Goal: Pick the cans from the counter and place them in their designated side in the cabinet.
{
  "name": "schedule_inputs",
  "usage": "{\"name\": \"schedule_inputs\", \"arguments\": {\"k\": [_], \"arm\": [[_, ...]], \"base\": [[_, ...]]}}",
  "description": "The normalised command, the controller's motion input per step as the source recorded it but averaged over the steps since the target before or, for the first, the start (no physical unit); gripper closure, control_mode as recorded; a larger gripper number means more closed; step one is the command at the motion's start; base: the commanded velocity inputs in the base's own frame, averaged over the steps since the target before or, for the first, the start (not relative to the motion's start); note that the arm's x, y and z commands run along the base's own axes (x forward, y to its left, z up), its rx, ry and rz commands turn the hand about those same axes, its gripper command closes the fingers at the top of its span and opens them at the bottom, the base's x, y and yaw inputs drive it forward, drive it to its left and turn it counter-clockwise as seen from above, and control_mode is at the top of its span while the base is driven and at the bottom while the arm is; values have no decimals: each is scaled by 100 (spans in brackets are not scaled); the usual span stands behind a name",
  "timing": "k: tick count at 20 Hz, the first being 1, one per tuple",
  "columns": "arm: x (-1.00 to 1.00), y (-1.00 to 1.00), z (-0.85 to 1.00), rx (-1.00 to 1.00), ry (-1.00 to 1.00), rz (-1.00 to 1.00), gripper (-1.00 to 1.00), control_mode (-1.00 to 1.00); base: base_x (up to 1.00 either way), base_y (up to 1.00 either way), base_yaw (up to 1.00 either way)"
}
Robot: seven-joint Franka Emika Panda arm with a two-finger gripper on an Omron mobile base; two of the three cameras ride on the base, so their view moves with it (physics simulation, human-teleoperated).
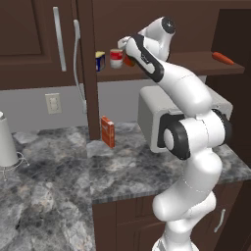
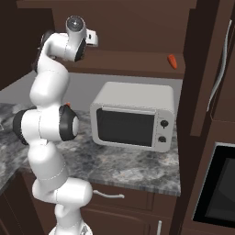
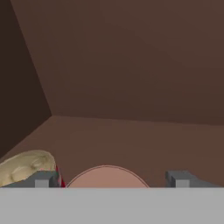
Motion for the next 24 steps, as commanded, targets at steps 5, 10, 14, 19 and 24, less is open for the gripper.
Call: {"name": "schedule_inputs", "arguments": {"k": [5,10,14,19,24], "arm": [[4,0,0,0,-12,3,-100,-100],[-2,-7,0,0,-17,5,-100,-100],[-18,-10,3,0,-20,6,-100,-100],[-28,-9,10,0,-21,7,-100,-100],[-40,-2,15,0,-7,5,-100,-100]], "base": [[0,0,0],[0,0,0],[0,0,0],[0,0,0],[0,0,0]]}}
